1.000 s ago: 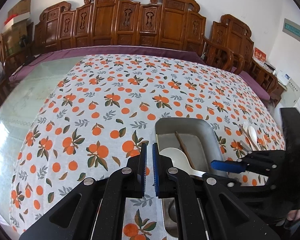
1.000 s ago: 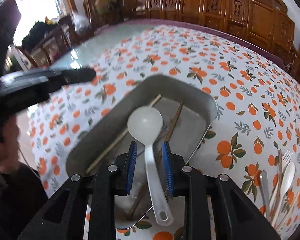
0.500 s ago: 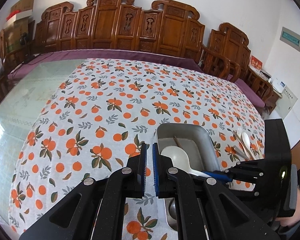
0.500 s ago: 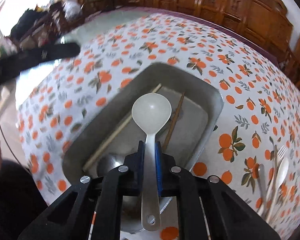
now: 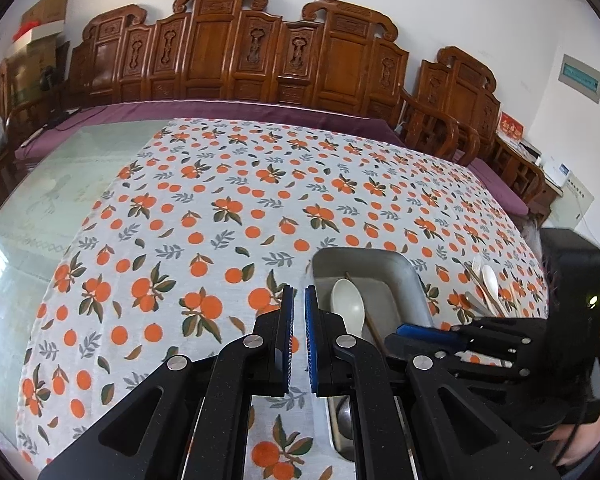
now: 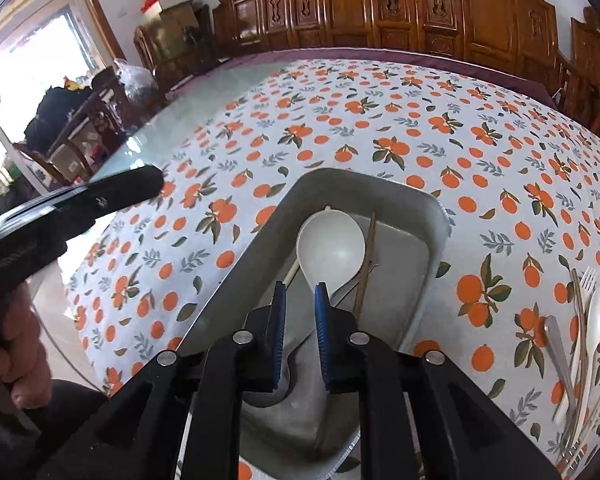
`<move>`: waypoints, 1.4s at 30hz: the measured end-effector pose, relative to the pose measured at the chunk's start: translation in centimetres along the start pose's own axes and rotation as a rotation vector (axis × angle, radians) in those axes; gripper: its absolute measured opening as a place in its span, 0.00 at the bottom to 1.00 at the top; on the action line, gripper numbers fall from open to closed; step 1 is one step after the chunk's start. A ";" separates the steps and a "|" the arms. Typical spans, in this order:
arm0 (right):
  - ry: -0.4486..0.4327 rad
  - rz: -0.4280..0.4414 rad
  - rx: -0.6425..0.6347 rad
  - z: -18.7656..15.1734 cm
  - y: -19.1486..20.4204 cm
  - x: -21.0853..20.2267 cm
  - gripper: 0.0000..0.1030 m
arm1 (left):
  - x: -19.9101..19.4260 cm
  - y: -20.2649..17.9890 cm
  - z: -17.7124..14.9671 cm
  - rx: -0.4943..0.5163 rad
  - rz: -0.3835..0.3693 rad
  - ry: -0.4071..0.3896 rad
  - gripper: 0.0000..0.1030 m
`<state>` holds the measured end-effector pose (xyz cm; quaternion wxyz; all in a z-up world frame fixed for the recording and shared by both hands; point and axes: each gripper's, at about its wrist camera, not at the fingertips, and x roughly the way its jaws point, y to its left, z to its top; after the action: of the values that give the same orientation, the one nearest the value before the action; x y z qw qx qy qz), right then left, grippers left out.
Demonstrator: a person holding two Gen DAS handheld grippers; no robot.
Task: Organize utensils
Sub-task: 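Move both tools back to the utensil pile, then grasp a light wooden chopstick with the right tool while the left tool grasps a dark chopstick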
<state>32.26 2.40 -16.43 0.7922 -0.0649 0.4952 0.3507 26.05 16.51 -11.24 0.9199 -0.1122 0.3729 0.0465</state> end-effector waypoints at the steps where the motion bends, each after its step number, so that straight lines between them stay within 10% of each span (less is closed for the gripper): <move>1: -0.015 -0.004 -0.001 0.0 -0.2 -0.6 0.17 | 0.0 -0.2 0.0 0.002 -0.004 -0.001 0.04; 25: -0.170 -0.358 0.141 -8.2 -18.1 -13.9 0.17 | 1.7 -11.8 -1.9 0.164 -0.123 0.026 0.05; 42: -0.067 -0.394 0.342 -13.3 -24.5 -10.4 0.30 | 3.1 -18.0 -4.7 0.268 -0.147 0.060 0.25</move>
<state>34.88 -26.99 -20.42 0.8606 -0.0135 0.4985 0.1030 28.20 -2.02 -13.59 0.9159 -0.0170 0.3941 -0.0744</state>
